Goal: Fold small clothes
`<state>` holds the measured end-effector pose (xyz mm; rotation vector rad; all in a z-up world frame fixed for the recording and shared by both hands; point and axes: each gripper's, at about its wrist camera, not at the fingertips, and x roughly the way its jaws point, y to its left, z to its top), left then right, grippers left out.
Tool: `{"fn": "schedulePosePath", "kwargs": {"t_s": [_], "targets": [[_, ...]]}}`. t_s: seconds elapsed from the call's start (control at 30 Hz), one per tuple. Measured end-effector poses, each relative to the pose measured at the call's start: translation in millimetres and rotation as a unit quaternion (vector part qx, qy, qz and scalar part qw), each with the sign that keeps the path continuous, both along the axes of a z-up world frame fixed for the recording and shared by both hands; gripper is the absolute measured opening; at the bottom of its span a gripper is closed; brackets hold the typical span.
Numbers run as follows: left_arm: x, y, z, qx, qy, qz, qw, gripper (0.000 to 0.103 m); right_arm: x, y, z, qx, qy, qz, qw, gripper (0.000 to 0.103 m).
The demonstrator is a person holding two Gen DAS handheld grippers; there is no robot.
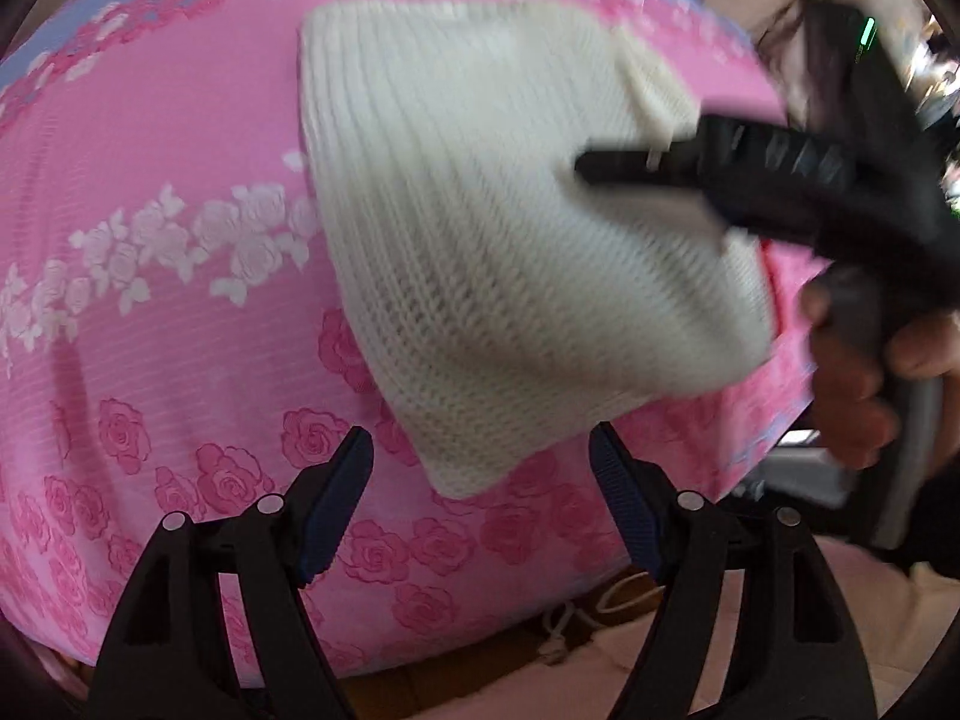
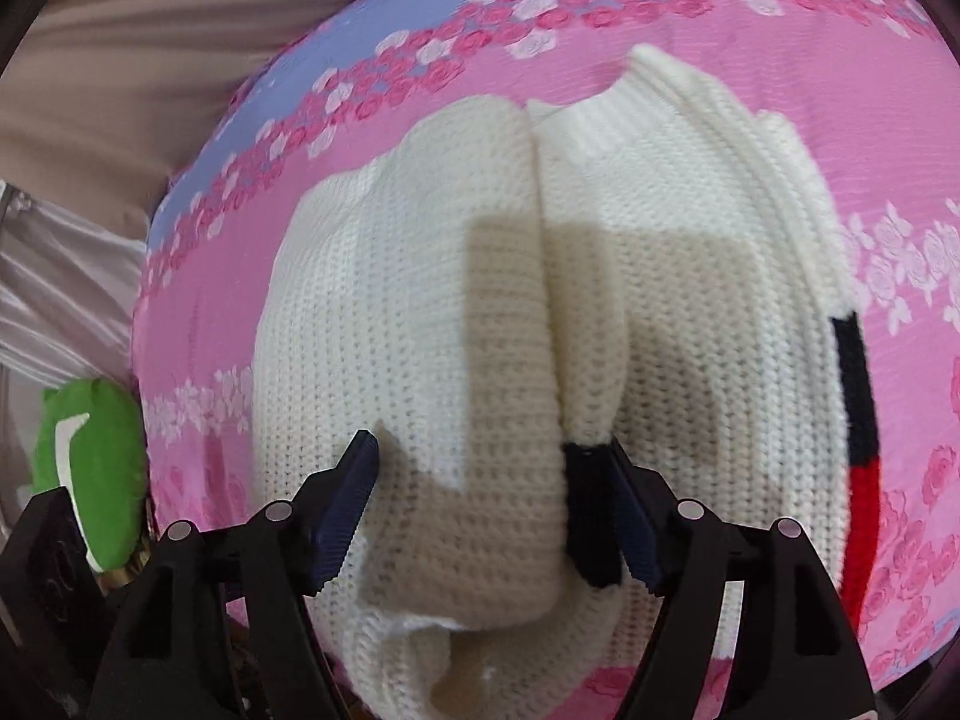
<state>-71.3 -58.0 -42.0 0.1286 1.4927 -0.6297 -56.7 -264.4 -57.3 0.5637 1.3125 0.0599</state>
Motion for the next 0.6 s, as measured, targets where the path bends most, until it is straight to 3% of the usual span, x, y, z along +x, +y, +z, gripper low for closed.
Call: {"fn": "schedulePosePath", "kwargs": {"t_s": [0.1, 0.13, 0.17, 0.2, 0.23, 0.27, 0.4, 0.43, 0.5, 0.53, 0.6], "targets": [[-5, -13, -19, 0.024, 0.015, -0.028, 0.9992, 0.070, 7, 5, 4, -0.003, -0.006, 0.010, 1.000, 0.046], [-7, -16, -22, 0.028, 0.015, -0.035, 0.9989, 0.065, 8, 5, 7, 0.000, -0.011, 0.014, 1.000, 0.031], [-7, -20, -25, 0.032, 0.014, -0.040, 0.9986, 0.056, 10, 4, 14, 0.003, -0.023, 0.017, 1.000, 0.023], [-6, -21, -29, 0.037, 0.017, -0.036, 0.9985, 0.050, 12, 4, 18, 0.005, -0.029, 0.019, 0.999, 0.022], [-5, -21, -31, 0.039, 0.020, -0.028, 0.9986, 0.035, 12, 2, 27, 0.005, -0.045, 0.022, 0.999, 0.019], [-4, -20, -32, 0.035, 0.025, -0.019, 0.9989, 0.028, 10, -3, 34, 0.003, -0.056, 0.021, 0.998, 0.018], [-3, -14, -28, 0.011, 0.018, 0.003, 0.9998, 0.021, -7, -32, 78, 0.039, -0.118, -0.013, 0.992, 0.017], [-4, -17, -28, 0.011, 0.017, -0.002, 0.9998, 0.021, -17, -44, 85, 0.022, -0.127, -0.024, 0.991, 0.017], [-6, -22, -30, 0.018, 0.019, -0.015, 0.9995, 0.021, -27, -56, 76, -0.028, -0.116, -0.038, 0.992, 0.017], [-8, -27, -32, 0.023, 0.020, -0.024, 0.9992, 0.021, -32, -67, 55, -0.069, -0.088, -0.044, 0.993, 0.017], [-11, -34, -31, 0.022, 0.018, -0.039, 0.9988, 0.022, -36, -82, 9, -0.101, -0.033, -0.061, 0.992, 0.017]]}}
